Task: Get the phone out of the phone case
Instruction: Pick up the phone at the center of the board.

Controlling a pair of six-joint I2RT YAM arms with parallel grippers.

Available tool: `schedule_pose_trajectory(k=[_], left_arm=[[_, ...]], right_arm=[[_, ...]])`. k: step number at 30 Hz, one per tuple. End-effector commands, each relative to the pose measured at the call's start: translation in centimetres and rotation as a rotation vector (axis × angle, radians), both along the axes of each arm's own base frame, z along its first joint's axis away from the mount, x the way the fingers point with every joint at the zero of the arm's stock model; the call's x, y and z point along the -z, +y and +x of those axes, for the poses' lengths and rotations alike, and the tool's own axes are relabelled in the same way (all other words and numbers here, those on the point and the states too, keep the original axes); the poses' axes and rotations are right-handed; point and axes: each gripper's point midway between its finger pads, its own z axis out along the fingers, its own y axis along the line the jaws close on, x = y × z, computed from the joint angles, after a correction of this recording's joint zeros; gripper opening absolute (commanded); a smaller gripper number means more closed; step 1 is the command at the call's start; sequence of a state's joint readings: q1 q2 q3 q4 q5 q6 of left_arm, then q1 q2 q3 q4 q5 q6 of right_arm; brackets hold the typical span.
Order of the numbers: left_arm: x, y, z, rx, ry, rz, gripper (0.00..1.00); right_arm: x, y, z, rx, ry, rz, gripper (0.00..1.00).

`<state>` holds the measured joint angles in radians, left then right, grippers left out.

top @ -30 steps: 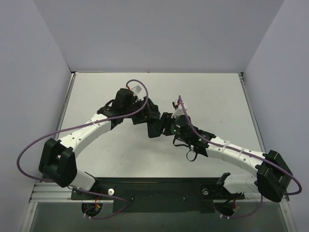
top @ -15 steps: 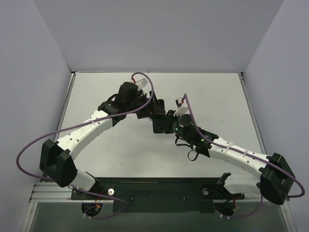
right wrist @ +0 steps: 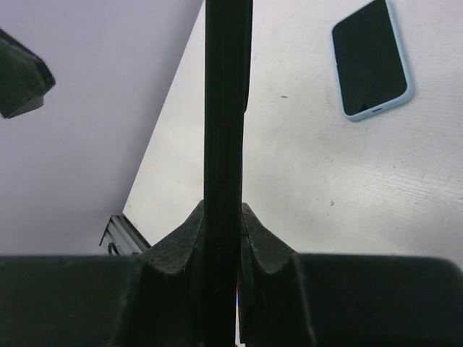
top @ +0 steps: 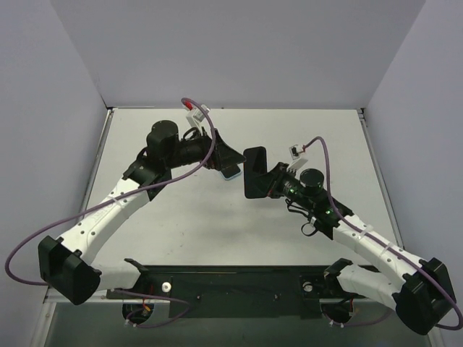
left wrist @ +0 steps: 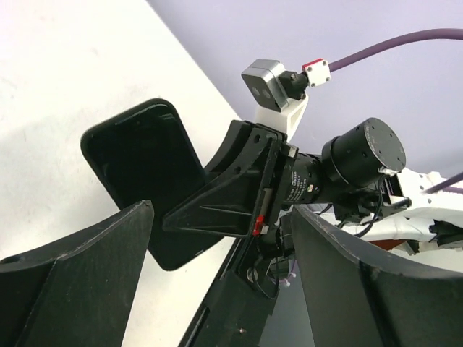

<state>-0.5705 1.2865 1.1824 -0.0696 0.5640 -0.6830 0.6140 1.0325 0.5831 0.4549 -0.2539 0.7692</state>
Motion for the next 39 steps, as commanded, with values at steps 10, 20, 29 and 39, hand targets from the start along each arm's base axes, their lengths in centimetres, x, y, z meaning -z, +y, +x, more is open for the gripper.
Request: schedule_pose_trajectory(k=[10, 20, 29, 39], left_arm=[[-3.7, 1.1, -0.1, 0.060, -0.117, -0.191, 0.87], [-4.7, -0.4, -2.5, 0.250, -0.078, -0.315, 0.66], [-5.4, -1.1, -4.5, 0.374, -0.078, -0.376, 0.45], [-5.8, -1.0, -4.6, 0.374, -0.095, -0.374, 0.13]], right_arm=[[-13.5, 1.2, -4.4, -0.261, -0.291, 0.315, 0.00], [-15.5, 3.4, -5.5, -0.351, -0.336, 0.367, 0.00], [-16.1, 4.8, -5.4, -0.387, -0.345, 0.367, 0.00], [-15.2, 5.0, -5.6, -0.413, -0.321, 0.342, 0.00]])
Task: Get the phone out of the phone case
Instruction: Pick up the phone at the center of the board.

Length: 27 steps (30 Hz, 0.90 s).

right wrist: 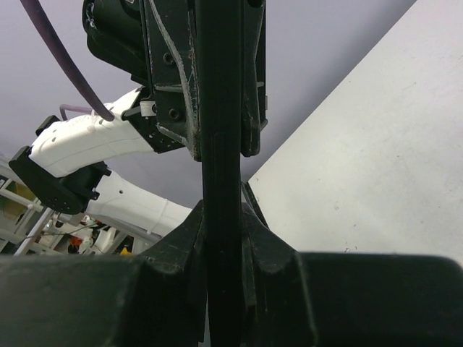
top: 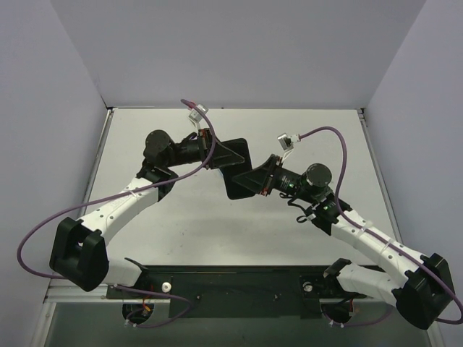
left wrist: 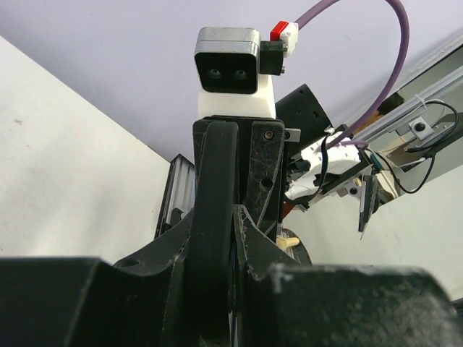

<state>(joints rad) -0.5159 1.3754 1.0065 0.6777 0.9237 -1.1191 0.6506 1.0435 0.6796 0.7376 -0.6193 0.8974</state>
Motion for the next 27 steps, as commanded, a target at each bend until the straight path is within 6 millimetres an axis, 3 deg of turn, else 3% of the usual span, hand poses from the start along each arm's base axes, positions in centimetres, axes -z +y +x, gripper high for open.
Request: schedule_pose_trajectory(k=[1, 3, 4, 5, 6, 8, 12, 14, 15, 16, 17, 20, 22, 27], left_arm=[[-2.3, 0.1, -1.5, 0.039, -0.100, -0.045, 0.12], [-2.3, 0.1, -1.4, 0.039, -0.100, -0.041, 0.18], [-2.1, 0.1, -1.4, 0.039, -0.100, -0.031, 0.35], [-2.1, 0.2, -1.2, 0.031, -0.100, -0.024, 0.45], [-1.8, 0.2, -0.9, 0.014, -0.092, -0.011, 0.70], [-1.7, 0.5, -0.5, -0.030, -0.091, -0.006, 0.85], [-0.9, 0.8, -0.5, -0.140, -0.082, 0.011, 0.86], [1.6, 1.3, -0.6, -0.197, 0.017, 0.026, 0.84], [0.6, 1.7, -0.8, -0.224, 0.001, -0.022, 0.82], [1.4, 1.5, -1.5, -0.210, 0.062, -0.038, 0.80], [0.6, 1.4, -1.9, -0.208, 0.040, -0.086, 0.78], [0.0, -0.7, -3.7, -0.133, 0.064, -0.097, 0.75], [-0.1, -1.8, -4.5, -0.098, 0.069, -0.099, 0.71], [-0.2, -3.3, -4.7, -0.101, 0.096, -0.096, 0.42]], right_arm=[[-4.2, -0.1, -0.2, 0.001, -0.132, 0.067, 0.00], [-4.0, -0.2, -0.2, 0.007, -0.131, 0.059, 0.00], [-4.0, -0.3, -0.2, 0.013, -0.132, 0.058, 0.00], [-4.1, -0.6, 0.2, 0.045, -0.128, 0.059, 0.00], [-4.1, -1.2, 0.7, 0.095, -0.120, 0.068, 0.00], [-4.5, -3.2, 2.2, 0.231, -0.096, 0.125, 0.00], [-7.0, -5.1, 2.8, 0.315, -0.062, 0.264, 0.00], [-7.7, -5.4, 2.9, 0.329, -0.050, 0.290, 0.00], [-8.0, -5.4, 2.8, 0.324, -0.045, 0.300, 0.00], [-8.4, -5.2, 2.6, 0.305, -0.046, 0.306, 0.00], [-8.9, -5.2, 2.5, 0.296, -0.049, 0.324, 0.00], [-9.1, -5.3, 2.2, 0.284, -0.044, 0.363, 0.00], [-9.2, -5.5, 2.2, 0.287, -0.046, 0.370, 0.00], [-9.6, -6.0, 1.5, 0.277, -0.046, 0.423, 0.00]])
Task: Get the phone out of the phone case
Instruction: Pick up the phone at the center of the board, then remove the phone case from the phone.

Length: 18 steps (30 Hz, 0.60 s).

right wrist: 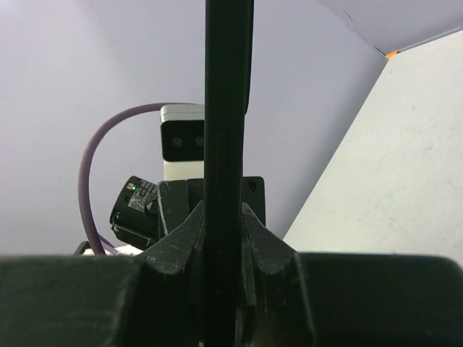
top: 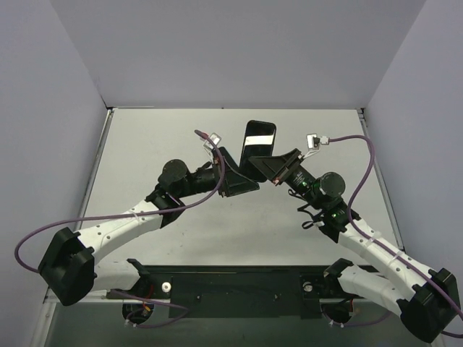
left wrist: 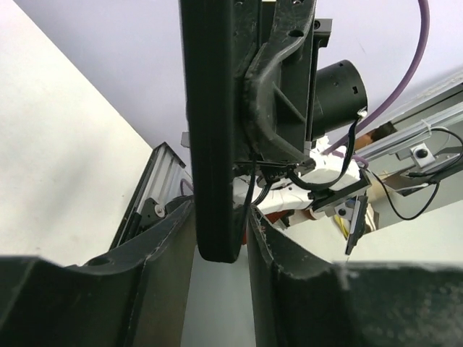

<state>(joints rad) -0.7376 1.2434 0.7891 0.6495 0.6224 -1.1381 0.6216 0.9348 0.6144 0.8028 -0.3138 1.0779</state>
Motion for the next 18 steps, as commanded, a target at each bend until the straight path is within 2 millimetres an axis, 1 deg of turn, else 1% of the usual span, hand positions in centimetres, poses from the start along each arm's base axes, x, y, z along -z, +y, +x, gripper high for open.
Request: schedule_pose_trajectory(k=[1, 2, 3, 4, 5, 7, 8, 10, 12, 14, 16, 17, 18], left_arm=[[-3.8, -0.3, 0.5, -0.049, -0.053, -0.092, 0.41], [-4.2, -0.1, 0.6, -0.069, -0.055, -0.104, 0.40], [-3.9, 0.1, 0.6, -0.080, -0.049, -0.098, 0.40], [-4.3, 0.3, 0.6, -0.097, -0.058, -0.105, 0.40], [-3.9, 0.3, 0.7, -0.103, -0.045, -0.092, 0.39], [-4.1, 0.4, 0.9, -0.119, -0.043, -0.092, 0.30], [-4.2, 0.5, 0.8, -0.122, -0.038, -0.098, 0.21], [-4.6, 0.8, 0.7, -0.139, -0.037, -0.113, 0.07], [-4.9, 1.0, 0.7, -0.172, -0.063, -0.122, 0.01], [-4.8, 1.1, 0.7, -0.202, -0.062, -0.104, 0.00], [-4.5, 1.2, 0.7, -0.221, -0.062, -0.073, 0.00], [-4.0, 1.4, 0.7, -0.233, -0.056, -0.046, 0.00], [-3.9, 1.4, 0.6, -0.233, -0.057, -0.038, 0.00]], right_arm=[[-6.5, -1.8, -2.0, 0.006, -0.173, 0.192, 0.00], [-6.2, -1.6, -2.3, -0.005, -0.167, 0.191, 0.00], [-6.2, -1.6, -2.6, -0.013, -0.170, 0.196, 0.00], [-5.8, -1.6, -3.0, -0.017, -0.168, 0.197, 0.00], [-5.6, -1.6, -3.1, -0.015, -0.167, 0.199, 0.00], [-5.0, -1.6, -3.7, -0.011, -0.168, 0.194, 0.00], [-4.9, -1.5, -4.0, -0.015, -0.166, 0.195, 0.00], [-4.8, -1.4, -4.5, -0.025, -0.168, 0.191, 0.00], [-4.9, -1.3, -4.8, -0.038, -0.171, 0.190, 0.00], [-5.0, -1.1, -5.0, -0.050, -0.172, 0.184, 0.00], [-4.7, -0.9, -4.9, -0.048, -0.153, 0.154, 0.00], [-4.3, -0.9, -4.7, -0.039, -0.141, 0.115, 0.01], [-4.2, -0.9, -4.7, -0.034, -0.139, 0.094, 0.10]])
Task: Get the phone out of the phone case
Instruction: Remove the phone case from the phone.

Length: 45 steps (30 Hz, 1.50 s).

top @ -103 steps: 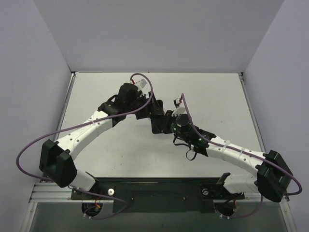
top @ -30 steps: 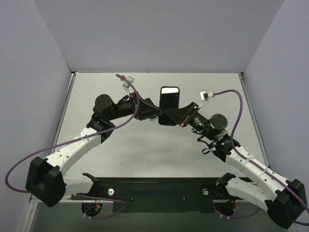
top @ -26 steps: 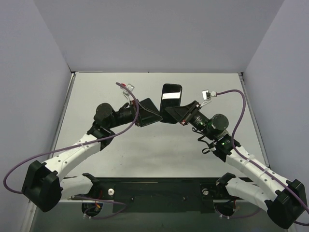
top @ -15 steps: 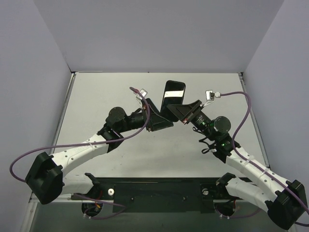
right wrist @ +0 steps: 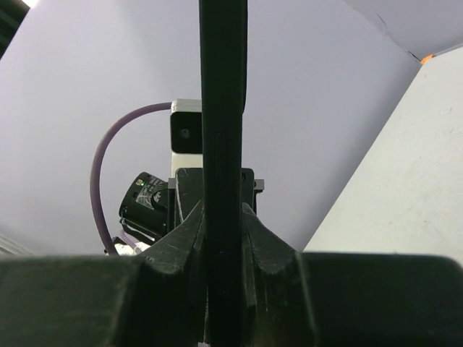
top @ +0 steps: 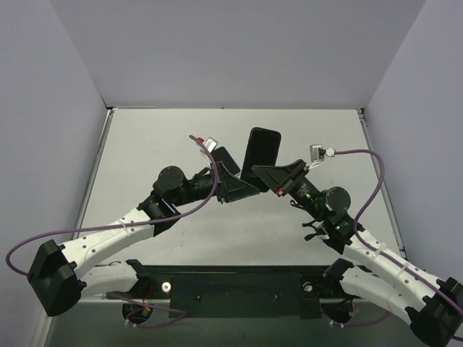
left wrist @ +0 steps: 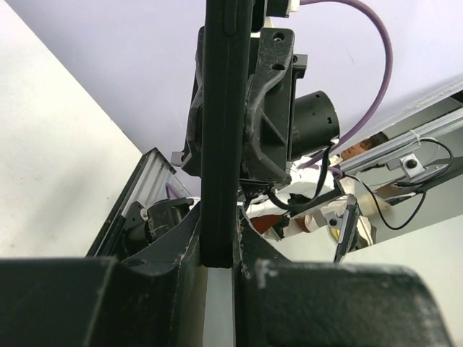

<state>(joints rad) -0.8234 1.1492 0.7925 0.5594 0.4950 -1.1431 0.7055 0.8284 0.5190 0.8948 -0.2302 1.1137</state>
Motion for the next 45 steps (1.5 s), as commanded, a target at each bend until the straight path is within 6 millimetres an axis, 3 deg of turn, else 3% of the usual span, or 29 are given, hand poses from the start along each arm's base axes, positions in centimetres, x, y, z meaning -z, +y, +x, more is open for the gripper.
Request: schedule_pose_trajectory(k=[1, 2, 4, 5, 7, 11, 17, 20, 23, 27, 29, 33, 37, 45], left_arm=[[-1.5, 1.7, 2.7, -0.199, -0.073, 0.009, 0.00], [-1.3, 1.8, 2.6, -0.198, -0.069, 0.023, 0.00], [-1.5, 2.1, 2.0, -0.190, -0.089, 0.034, 0.00], [-1.6, 2.2, 1.8, -0.184, -0.093, 0.032, 0.00], [-1.5, 2.5, 1.2, -0.172, -0.098, 0.028, 0.00], [-1.7, 2.7, -0.2, -0.115, -0.119, 0.007, 0.00], [-1.7, 2.8, -2.4, -0.014, -0.143, 0.004, 0.00], [-1.4, 2.8, -3.5, 0.034, -0.158, 0.019, 0.00], [-0.8, 3.1, -4.1, 0.040, -0.159, 0.036, 0.00], [-0.9, 3.4, -4.4, 0.043, -0.170, 0.033, 0.00], [-0.9, 3.4, -4.4, 0.041, -0.171, 0.033, 0.00], [-1.3, 3.3, -4.3, 0.039, -0.175, 0.028, 0.00], [-1.5, 3.3, -4.2, 0.033, -0.177, 0.024, 0.00], [-2.5, 3.1, -3.8, 0.017, -0.173, -0.003, 0.00]], right_arm=[[-2.8, -0.4, -1.5, -0.008, -0.087, -0.055, 0.15], [-2.5, -0.4, -1.4, -0.005, -0.080, -0.083, 0.29], [-1.6, -0.8, -1.0, 0.021, -0.057, -0.163, 0.39], [-2.2, -1.3, -0.8, 0.033, -0.065, -0.168, 0.46], [-2.5, -1.6, -0.7, 0.019, -0.068, -0.183, 0.52], [-3.9, -1.1, -0.7, -0.053, -0.095, -0.192, 0.54], [-4.8, 0.1, 0.8, -0.143, -0.081, -0.208, 0.54], [-6.4, -0.3, 1.8, -0.166, -0.095, -0.131, 0.53], [-7.0, -0.5, 2.4, -0.201, -0.098, -0.092, 0.42], [-8.2, -0.3, 1.5, -0.287, -0.138, -0.024, 0.33], [-8.1, -0.1, 1.3, -0.313, -0.132, -0.015, 0.28], [-7.4, -0.1, 0.7, -0.337, -0.136, -0.022, 0.38], [-5.9, -0.3, 0.8, -0.313, -0.108, -0.062, 0.39], [-5.7, -0.2, -0.5, -0.361, -0.113, -0.039, 0.32]])
